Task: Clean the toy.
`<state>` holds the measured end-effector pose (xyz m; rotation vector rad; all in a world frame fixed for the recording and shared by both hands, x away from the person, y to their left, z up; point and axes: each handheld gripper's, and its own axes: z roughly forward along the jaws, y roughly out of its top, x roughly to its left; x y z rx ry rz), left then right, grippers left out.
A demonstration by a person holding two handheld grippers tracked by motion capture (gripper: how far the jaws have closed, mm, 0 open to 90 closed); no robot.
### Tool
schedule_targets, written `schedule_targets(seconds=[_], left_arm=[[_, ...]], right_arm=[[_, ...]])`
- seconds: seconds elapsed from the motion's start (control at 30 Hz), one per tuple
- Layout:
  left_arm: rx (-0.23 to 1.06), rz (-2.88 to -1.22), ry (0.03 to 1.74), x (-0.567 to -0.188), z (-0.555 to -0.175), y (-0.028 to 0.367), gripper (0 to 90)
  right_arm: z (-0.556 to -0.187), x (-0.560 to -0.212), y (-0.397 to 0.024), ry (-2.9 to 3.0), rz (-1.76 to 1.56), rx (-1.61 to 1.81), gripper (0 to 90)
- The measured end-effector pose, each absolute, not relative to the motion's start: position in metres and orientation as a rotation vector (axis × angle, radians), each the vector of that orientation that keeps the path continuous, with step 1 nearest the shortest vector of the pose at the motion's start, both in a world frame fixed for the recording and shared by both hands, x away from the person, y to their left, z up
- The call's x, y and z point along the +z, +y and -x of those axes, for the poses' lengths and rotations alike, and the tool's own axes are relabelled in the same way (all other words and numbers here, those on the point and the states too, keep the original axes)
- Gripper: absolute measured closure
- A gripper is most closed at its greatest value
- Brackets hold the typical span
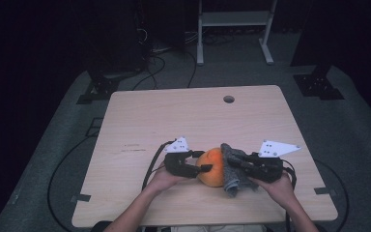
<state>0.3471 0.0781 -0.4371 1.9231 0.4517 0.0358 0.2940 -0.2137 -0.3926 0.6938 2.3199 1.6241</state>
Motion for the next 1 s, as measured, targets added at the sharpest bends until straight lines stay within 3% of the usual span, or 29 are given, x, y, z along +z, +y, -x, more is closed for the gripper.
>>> schedule_targets(seconds=[0.1,0.17,0.2,0.4,0.5,0.7,1.0], left_arm=[[0.033,-1.945,0.405,-0.437,-0.345,0.078,26.4],[0.043,-1.943,0.398,-0.436,-0.345,0.079,29.8],[0.046,-1.942,0.401,-0.436,-0.345,0.078,35.8],[0.023,-1.92,0.436,-0.434,-0.345,0.075,41.7],[-0.022,-1.907,0.421,-0.429,-0.344,0.068,46.5],[-0.05,-1.903,0.466,-0.427,-0.344,0.069,48.0],[-0.023,-1.879,0.518,-0.433,-0.345,0.067,45.4]], right_arm=[[-0.3,-0.399,-0.207,2.35,-0.697,1.591,78.8],[-0.301,-0.401,-0.208,2.35,-0.707,1.601,78.9],[-0.301,-0.404,-0.213,2.342,-0.729,1.583,78.9],[-0.295,-0.413,-0.231,2.315,-0.811,1.54,79.0],[-0.288,-0.398,-0.225,2.271,-0.752,1.626,78.9],[-0.288,-0.39,-0.208,2.269,-0.677,1.633,78.9],[-0.287,-0.405,-0.223,2.283,-0.751,1.603,78.8]])
